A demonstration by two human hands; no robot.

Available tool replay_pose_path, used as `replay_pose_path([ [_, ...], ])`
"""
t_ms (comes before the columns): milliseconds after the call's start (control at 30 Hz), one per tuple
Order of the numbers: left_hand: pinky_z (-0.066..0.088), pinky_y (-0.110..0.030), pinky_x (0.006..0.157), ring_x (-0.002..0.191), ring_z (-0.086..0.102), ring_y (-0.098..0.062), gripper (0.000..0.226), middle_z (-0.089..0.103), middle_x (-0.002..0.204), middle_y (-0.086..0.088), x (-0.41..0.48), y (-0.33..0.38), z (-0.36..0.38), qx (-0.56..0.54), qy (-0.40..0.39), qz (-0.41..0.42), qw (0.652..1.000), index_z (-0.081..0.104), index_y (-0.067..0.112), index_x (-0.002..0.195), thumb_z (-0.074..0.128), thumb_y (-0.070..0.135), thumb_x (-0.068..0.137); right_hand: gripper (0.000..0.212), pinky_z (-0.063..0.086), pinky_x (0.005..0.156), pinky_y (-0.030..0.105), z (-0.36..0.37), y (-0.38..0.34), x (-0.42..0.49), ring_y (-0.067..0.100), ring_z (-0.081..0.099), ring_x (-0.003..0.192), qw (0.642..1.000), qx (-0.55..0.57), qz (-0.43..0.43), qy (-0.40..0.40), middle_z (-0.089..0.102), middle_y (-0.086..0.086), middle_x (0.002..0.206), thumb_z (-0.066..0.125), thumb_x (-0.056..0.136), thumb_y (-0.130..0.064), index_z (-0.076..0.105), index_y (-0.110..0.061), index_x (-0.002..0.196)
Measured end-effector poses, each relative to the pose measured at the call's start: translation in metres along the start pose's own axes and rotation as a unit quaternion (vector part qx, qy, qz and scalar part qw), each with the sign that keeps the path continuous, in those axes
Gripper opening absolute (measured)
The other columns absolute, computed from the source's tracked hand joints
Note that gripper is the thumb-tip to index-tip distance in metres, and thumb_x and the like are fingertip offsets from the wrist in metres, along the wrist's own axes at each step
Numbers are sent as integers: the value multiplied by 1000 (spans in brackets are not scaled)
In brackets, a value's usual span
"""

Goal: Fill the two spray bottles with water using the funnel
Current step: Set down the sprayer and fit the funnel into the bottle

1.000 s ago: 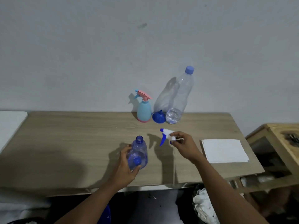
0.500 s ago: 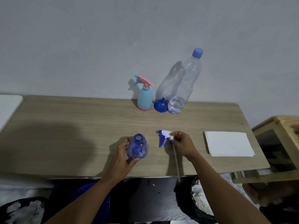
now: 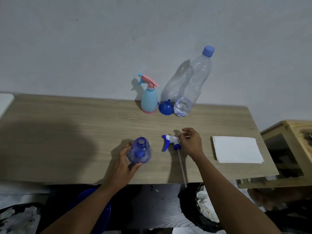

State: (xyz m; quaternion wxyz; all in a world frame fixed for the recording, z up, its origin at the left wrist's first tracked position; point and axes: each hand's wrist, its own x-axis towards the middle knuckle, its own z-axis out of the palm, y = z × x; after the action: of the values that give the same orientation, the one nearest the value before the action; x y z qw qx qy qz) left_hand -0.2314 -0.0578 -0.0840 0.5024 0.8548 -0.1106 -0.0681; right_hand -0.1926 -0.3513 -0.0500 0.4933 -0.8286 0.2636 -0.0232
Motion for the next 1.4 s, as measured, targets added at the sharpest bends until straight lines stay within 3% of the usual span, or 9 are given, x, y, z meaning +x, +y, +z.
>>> replay_pose_path([
  [200, 46, -28, 105, 131, 51, -10, 83, 49, 144, 7, 14, -11, -7, 20, 26, -30, 999, 40, 16, 145, 79, 42, 76, 50, 44, 79, 23, 23, -38, 48, 9, 57, 92, 996, -27, -83, -12, 60, 2, 116, 61, 94, -15, 50, -19, 143],
  [367, 43, -30, 104, 133, 49, -16, 84, 44, 144, 10, 22, -19, -5, 20, 51, -53, 997, 37, 18, 145, 77, 43, 76, 60, 41, 69, 24, 46, -53, 83, 9, 56, 73, 980, -106, -146, -78, 58, -8, 84, 51, 94, -5, 36, -18, 150],
  [500, 44, -32, 104, 133, 49, -14, 83, 45, 151, 5, 25, -23, -4, 33, 53, -72, 995, 33, 26, 148, 78, 38, 80, 66, 51, 79, 36, 59, -54, 102, 23, 63, 95, 973, -162, -140, -82, 60, 6, 117, 53, 94, -13, 27, -20, 154],
  [600, 46, -35, 104, 134, 48, -15, 83, 45, 151, 4, 24, -21, -5, 44, 57, -78, 994, 32, 28, 149, 76, 43, 81, 61, 55, 88, 44, 62, -53, 102, 28, 63, 109, 973, -164, -144, -73, 59, 10, 130, 56, 93, -13, 34, -20, 149],
  [767, 41, -27, 100, 134, 47, -14, 81, 43, 152, 4, 25, -17, -6, 58, 58, -83, 993, 34, 24, 150, 76, 40, 82, 39, 47, 71, 35, 67, -45, 74, 23, 63, 97, 978, -150, -136, -38, 63, 5, 113, 60, 92, -18, 49, -21, 129],
  [933, 42, -29, 100, 133, 48, -17, 81, 44, 151, 1, 24, -15, -7, 61, 53, -90, 993, 35, 20, 149, 76, 41, 83, 58, 43, 84, 32, 76, -40, 68, 24, 52, 115, 985, -156, -76, -9, 51, 8, 126, 77, 81, -31, 51, -19, 131],
  [1033, 42, -29, 101, 131, 43, -6, 83, 40, 149, 11, 24, -15, -8, 57, 52, -84, 993, 34, 23, 150, 72, 48, 81, 75, 47, 91, 42, 84, -43, 73, 28, 50, 120, 985, -158, -72, -9, 49, 9, 133, 80, 77, -43, 46, -20, 139],
  [1233, 37, -21, 95, 122, 35, 6, 80, 32, 140, 21, 21, -7, -8, 76, 70, -75, 992, 37, 16, 148, 78, 37, 82, 63, 51, 86, 42, 90, -51, 71, 28, 57, 116, 987, -146, -68, 5, 55, 7, 129, 75, 80, -41, 48, -17, 132],
  [1400, 26, 7, 94, 124, 31, 12, 80, 36, 142, 13, 21, -5, -9, 52, 78, -24, 995, 35, 24, 143, 78, 43, 79, 62, 57, 80, 39, 75, -55, 38, 17, 63, 98, 993, -76, -82, 35, 62, -1, 111, 73, 74, -56, 52, -21, 121],
])
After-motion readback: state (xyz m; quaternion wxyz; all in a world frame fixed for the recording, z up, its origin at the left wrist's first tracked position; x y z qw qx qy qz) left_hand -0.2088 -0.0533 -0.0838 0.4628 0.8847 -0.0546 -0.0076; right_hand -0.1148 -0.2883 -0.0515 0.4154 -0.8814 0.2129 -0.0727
